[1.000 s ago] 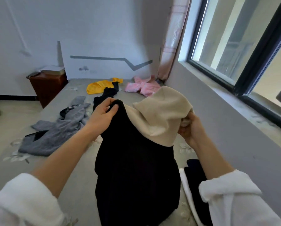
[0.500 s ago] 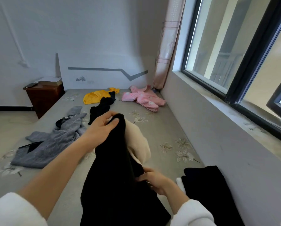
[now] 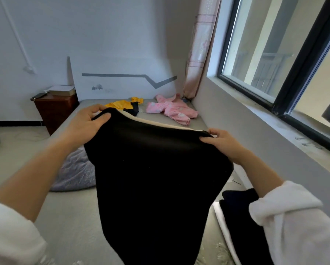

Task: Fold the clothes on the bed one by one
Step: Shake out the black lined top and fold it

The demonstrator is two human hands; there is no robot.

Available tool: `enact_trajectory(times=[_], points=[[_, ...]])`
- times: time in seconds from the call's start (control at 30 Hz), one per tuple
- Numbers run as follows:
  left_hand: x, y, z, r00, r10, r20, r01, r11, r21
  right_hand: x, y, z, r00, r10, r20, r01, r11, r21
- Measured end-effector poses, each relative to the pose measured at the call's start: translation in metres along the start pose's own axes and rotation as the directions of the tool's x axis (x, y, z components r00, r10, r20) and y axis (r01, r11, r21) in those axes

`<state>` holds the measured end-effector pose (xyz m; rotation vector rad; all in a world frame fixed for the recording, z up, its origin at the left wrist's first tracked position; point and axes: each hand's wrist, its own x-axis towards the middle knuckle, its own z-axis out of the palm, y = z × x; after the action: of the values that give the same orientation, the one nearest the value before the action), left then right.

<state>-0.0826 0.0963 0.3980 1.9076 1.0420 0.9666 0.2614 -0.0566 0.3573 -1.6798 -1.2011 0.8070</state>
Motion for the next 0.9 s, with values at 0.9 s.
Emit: enact_trajectory(times=[0.9], points=[[0.072, -0.058, -0.039, 0.902, -0.418, 0.103, 0.116, 0.465, 0.878, 0.066, 0.016, -0.025, 0.981, 0.039, -0.192, -0.192, 0.373, -0.908]])
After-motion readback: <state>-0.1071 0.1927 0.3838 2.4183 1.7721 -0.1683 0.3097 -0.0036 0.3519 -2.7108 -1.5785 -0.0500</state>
